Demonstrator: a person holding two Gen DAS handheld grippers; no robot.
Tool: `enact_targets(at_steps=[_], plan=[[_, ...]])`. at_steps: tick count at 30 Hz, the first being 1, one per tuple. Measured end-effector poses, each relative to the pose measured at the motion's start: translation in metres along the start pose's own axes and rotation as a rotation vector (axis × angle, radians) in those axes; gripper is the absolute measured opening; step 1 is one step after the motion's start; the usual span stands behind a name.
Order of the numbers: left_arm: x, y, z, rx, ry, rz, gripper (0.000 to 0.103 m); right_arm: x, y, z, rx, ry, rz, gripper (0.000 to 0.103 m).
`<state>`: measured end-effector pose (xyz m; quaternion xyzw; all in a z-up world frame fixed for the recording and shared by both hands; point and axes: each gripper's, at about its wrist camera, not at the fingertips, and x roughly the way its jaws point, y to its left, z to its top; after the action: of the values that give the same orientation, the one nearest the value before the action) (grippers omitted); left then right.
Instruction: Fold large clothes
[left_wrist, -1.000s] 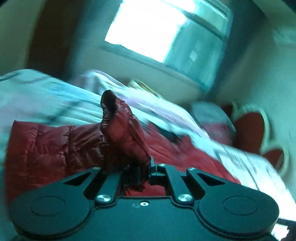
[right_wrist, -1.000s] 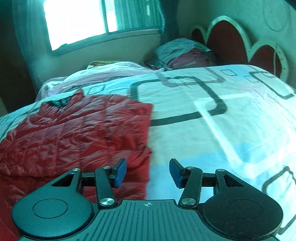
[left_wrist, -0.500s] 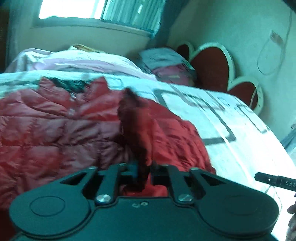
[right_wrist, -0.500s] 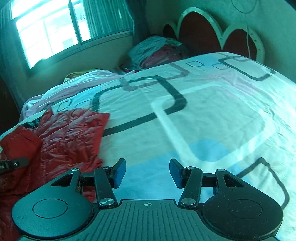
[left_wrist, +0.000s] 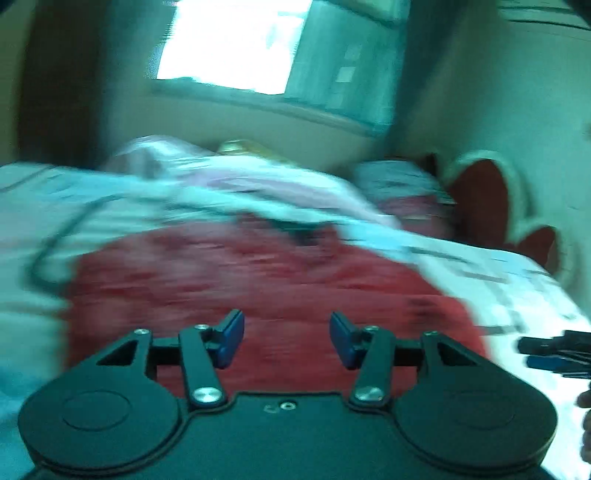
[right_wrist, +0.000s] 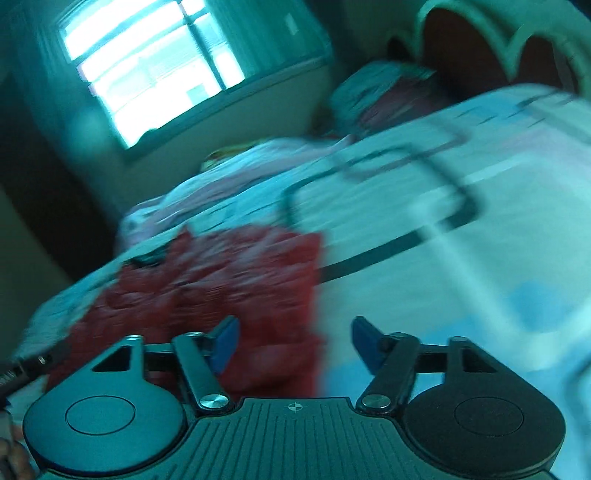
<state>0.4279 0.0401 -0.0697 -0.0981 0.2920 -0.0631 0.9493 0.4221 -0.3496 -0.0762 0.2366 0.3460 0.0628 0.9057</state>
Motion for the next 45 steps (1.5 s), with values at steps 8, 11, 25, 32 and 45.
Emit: enact_targets(at_steps=[8,11,25,32,45], plan=[[0.016,0.06,-0.014,-0.004,0.099,0.057,0.049,0.066,0.036,-0.008,-0.013,0.143,0.065,0.016],[0.014,0.057,-0.018,0.026,0.089,0.039,0.049,0.05,0.041,-0.013,-0.053,0.094,0.037,0.016],[0.016,0.083,0.009,0.064,0.034,-0.014,0.059,0.027,0.062,-0.01,-0.183,-0.034,-0.105,0.056],[0.082,0.092,0.022,0.122,0.125,-0.003,0.061,0.105,0.093,0.001,-0.321,0.085,-0.083,0.039],[0.001,0.077,-0.005,0.157,0.03,-0.059,0.055,0.056,0.115,-0.033,-0.394,0.037,-0.096,0.065]])
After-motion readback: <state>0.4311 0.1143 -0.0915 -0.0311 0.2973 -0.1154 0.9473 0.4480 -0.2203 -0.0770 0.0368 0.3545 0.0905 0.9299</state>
